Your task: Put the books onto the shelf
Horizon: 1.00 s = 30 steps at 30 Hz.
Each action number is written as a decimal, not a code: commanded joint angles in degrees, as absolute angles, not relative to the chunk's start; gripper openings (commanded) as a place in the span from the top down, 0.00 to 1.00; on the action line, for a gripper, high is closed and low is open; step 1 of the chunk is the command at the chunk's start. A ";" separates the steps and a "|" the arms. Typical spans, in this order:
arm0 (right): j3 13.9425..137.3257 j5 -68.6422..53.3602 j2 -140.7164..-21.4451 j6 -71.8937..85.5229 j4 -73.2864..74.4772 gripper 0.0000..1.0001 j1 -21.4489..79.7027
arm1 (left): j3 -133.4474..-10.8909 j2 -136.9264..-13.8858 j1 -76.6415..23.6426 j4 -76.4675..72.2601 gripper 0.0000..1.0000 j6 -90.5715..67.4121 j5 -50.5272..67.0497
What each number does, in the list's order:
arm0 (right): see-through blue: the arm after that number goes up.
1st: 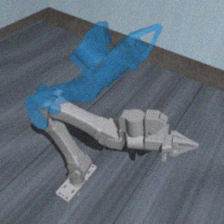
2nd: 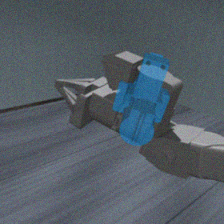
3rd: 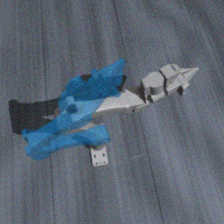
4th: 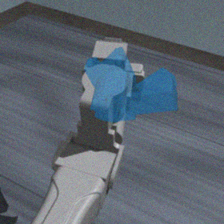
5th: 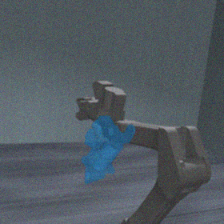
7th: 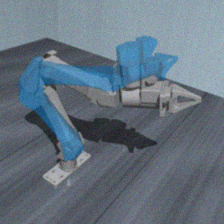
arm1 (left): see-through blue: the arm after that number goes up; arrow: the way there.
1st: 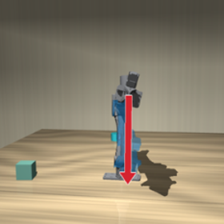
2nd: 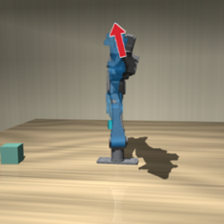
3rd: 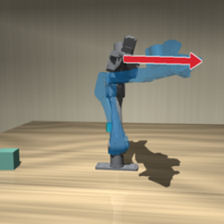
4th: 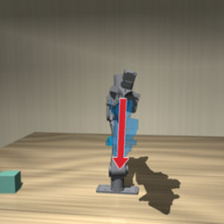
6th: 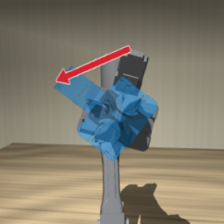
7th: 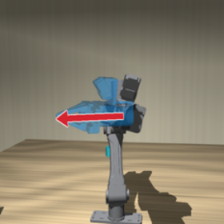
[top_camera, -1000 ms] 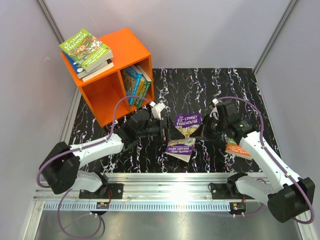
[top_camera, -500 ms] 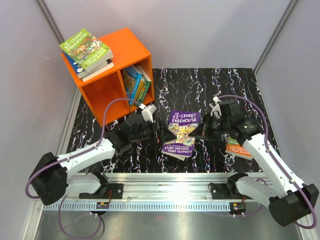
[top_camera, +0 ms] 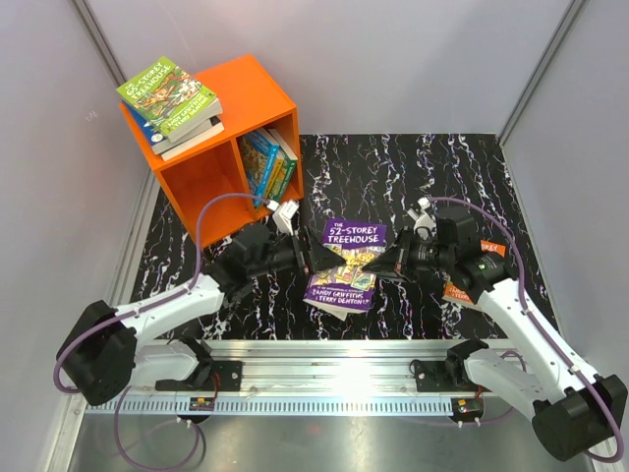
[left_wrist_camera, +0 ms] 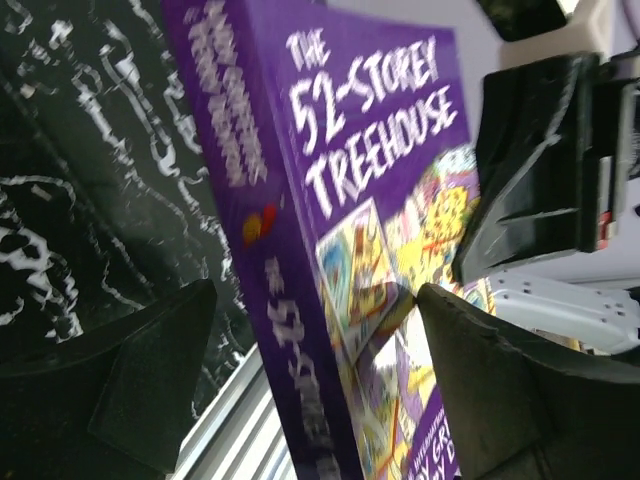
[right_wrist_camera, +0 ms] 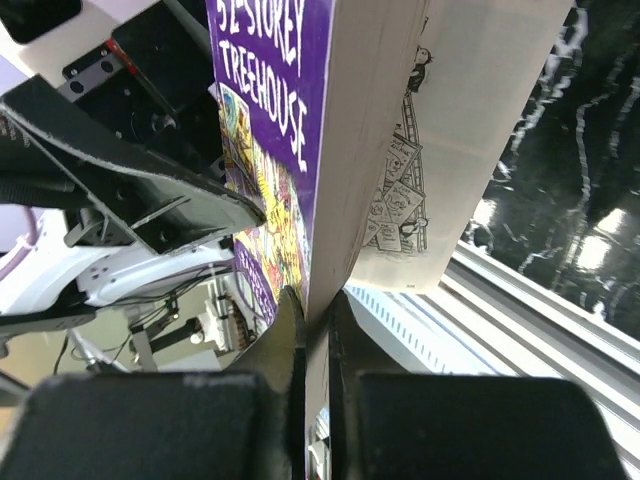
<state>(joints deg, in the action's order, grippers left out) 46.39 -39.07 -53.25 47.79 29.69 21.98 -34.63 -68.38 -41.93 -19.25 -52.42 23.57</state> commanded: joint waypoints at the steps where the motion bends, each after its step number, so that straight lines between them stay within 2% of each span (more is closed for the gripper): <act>1: 47.20 -46.32 -51.15 51.68 19.16 1.00 22.24 | -39.19 -69.16 -41.40 -26.98 0.22 -53.08 29.34; 2: 47.37 -46.23 -51.33 51.51 19.07 1.00 22.32 | -39.81 -69.78 -41.48 -27.24 0.44 -53.35 31.36; 5: 47.81 -45.79 -51.94 51.15 19.07 1.00 22.32 | -41.74 -71.28 -42.18 -25.50 0.79 -52.83 33.31; 6: 47.90 -45.18 -52.03 51.07 19.51 1.00 22.32 | -42.97 -71.19 -42.54 -20.88 1.00 -50.73 32.18; 8: 48.34 -44.48 -52.12 50.36 20.12 1.00 22.32 | -44.46 -70.23 -44.20 -14.79 1.00 -47.65 28.76; 9: 49.12 -43.60 -52.47 49.32 21.43 1.00 22.24 | -46.47 -69.88 -44.90 -7.02 1.00 -44.42 26.48; 10: 49.74 -42.81 -52.73 48.35 22.66 0.94 22.32 | -47.71 -69.09 -46.48 -2.42 1.00 -42.91 23.32; 11: 50.62 -41.41 -53.69 47.30 25.81 0.71 22.32 | -48.77 -68.47 -47.54 5.63 1.00 -41.50 16.16; 12: 52.54 -40.44 -54.22 44.67 27.67 0.44 22.32 | -50.61 -67.77 -48.68 9.71 1.00 -39.92 10.86; 13: 53.86 -38.95 -54.66 43.17 30.03 0.03 22.32 | -51.23 -65.59 -51.56 13.32 1.00 -39.73 4.63; 14: 55.36 -35.63 -55.63 41.76 34.67 0.00 22.32 | -51.07 -64.26 -53.16 16.40 1.00 -39.64 -6.74; 20: 61.61 -33.48 -58.26 37.88 37.88 0.00 22.32 | -40.79 -52.66 -62.74 12.06 1.00 -39.65 -39.30; 25: 61.00 -36.47 -60.38 41.65 34.37 0.00 22.32 | -33.67 -48.25 -67.49 2.92 1.00 -30.34 -52.97; 30: 59.59 -37.53 -61.00 43.07 32.78 0.00 22.32 | -29.55 -45.54 -68.64 -9.56 1.00 -17.71 -71.78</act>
